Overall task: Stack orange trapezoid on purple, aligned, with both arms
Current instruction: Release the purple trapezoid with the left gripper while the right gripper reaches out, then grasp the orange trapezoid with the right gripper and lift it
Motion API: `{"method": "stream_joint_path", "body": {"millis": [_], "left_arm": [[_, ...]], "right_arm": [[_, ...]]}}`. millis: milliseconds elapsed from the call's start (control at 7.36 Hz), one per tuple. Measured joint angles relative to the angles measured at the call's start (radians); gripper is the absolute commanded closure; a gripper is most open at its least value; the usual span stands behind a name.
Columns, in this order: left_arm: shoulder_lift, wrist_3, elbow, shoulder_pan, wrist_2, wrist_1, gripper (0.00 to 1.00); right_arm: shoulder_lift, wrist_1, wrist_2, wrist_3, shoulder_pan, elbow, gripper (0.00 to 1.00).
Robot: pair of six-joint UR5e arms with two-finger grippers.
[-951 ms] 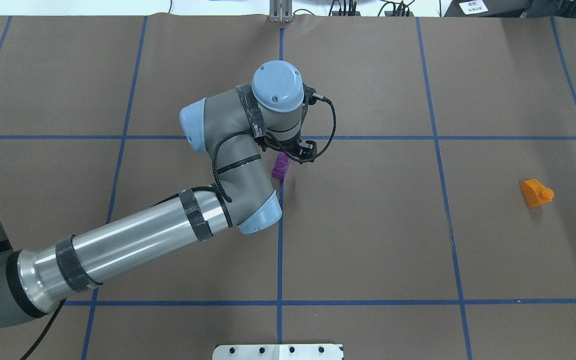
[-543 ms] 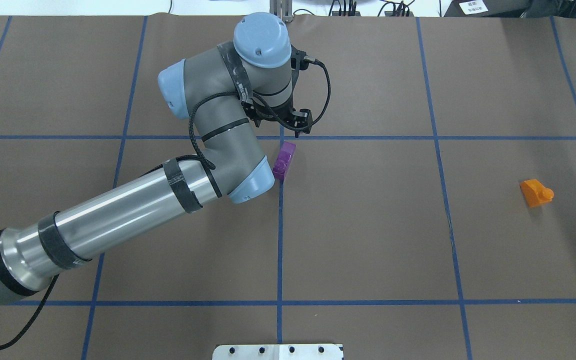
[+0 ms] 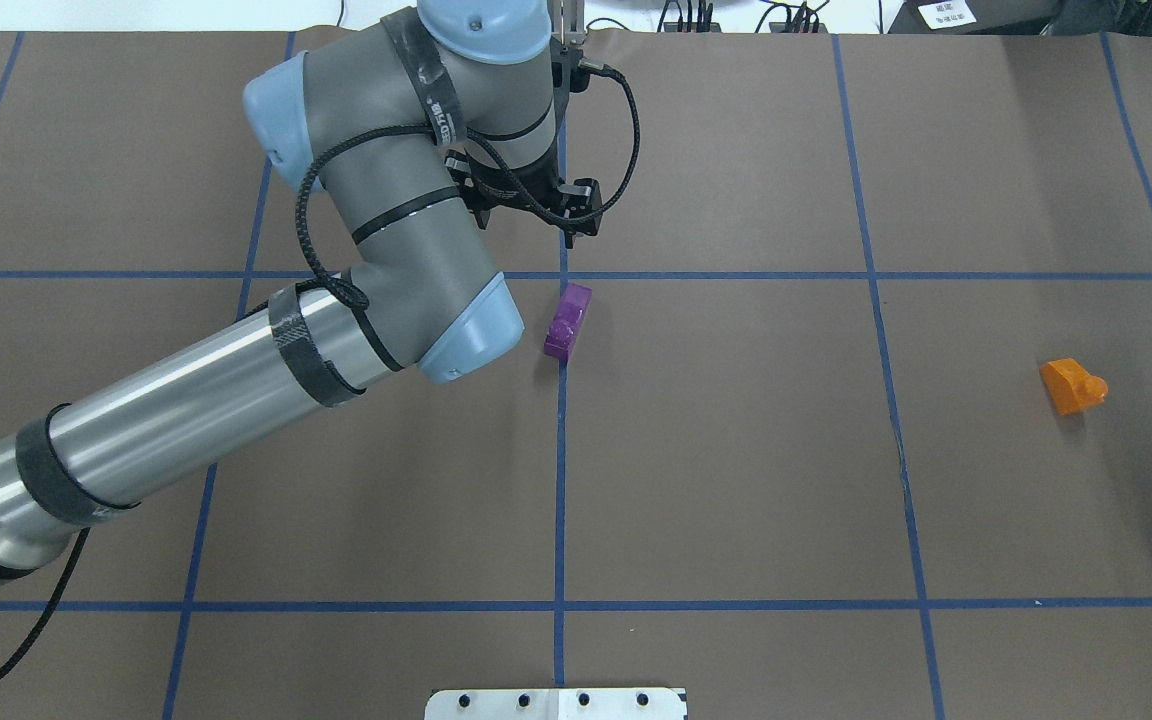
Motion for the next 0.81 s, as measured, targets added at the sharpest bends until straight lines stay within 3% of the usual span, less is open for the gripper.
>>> {"method": "stream_joint_path", "body": {"millis": [272,815], "left_arm": [[0.077,0.0,-0.096,-0.013,-0.001,0.017,0.0],[0.125,0.009,-0.125,-0.016,-0.001,0.018,0.0]], "right_arm": [[-0.009,0.066,-0.056,0.102,-0.117,-0.001,0.01],[0.008,0.082,-0.171,0.18,-0.298,-0.023,0.01]]}}
